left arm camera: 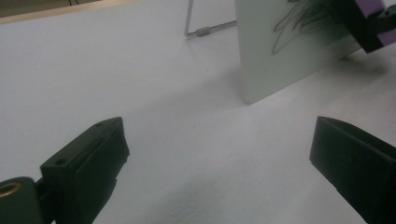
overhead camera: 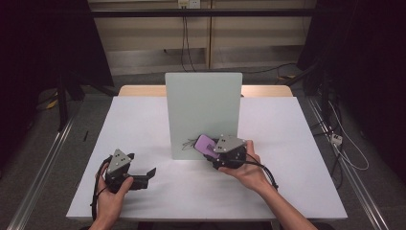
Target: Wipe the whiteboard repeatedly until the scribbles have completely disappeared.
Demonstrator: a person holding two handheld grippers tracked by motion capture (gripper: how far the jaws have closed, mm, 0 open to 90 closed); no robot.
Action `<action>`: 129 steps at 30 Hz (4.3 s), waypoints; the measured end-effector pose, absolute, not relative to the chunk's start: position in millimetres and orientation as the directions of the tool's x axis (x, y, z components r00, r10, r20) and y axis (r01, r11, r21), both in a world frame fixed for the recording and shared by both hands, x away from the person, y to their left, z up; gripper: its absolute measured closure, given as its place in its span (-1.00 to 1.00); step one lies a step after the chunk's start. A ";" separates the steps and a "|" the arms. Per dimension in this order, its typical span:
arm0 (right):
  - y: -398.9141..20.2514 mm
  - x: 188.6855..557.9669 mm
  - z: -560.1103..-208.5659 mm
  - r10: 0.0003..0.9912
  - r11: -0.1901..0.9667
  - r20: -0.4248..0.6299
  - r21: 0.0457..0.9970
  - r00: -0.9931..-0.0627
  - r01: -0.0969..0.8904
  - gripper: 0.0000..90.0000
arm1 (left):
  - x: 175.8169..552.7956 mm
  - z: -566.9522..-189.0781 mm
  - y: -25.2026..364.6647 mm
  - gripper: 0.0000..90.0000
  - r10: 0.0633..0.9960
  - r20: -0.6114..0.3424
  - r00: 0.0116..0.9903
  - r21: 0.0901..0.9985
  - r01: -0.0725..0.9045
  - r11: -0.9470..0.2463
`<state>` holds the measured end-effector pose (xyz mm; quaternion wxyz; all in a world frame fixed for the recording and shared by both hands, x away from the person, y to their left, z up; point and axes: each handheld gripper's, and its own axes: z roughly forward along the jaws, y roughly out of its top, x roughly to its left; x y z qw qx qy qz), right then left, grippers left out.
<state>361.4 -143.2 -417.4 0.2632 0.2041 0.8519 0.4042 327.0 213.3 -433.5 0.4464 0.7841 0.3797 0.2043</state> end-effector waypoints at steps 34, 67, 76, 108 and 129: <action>-157.7 361.4 -411.9 0.606 0.553 -0.278 0.821 -0.745 0.144 -0.08 | 327.7 -433.7 211.8 -0.91 0.774 -0.023 0.633 0.853 0.415 -0.315; -93.7 367.9 -431.6 0.482 0.626 -0.273 0.772 -0.832 0.110 -0.08 | 328.5 -433.8 211.5 -0.91 0.774 -0.020 0.633 0.855 0.412 -0.315; -96.6 368.1 -426.6 0.490 0.626 -0.292 0.773 -0.822 0.099 -0.08 | 327.2 -433.4 213.6 -0.91 0.778 -0.020 0.628 0.855 0.414 -0.312; -112.5 368.8 -411.3 0.555 0.591 -0.318 0.801 -0.768 0.096 -0.08 | 328.9 -434.7 210.3 -0.91 0.771 -0.019 0.636 0.854 0.412 -0.319; -66.1 366.5 -439.4 0.451 0.659 -0.307 0.748 -0.838 0.080 -0.08 | 327.7 -433.4 213.7 -0.91 0.778 -0.018 0.628 0.854 0.414 -0.315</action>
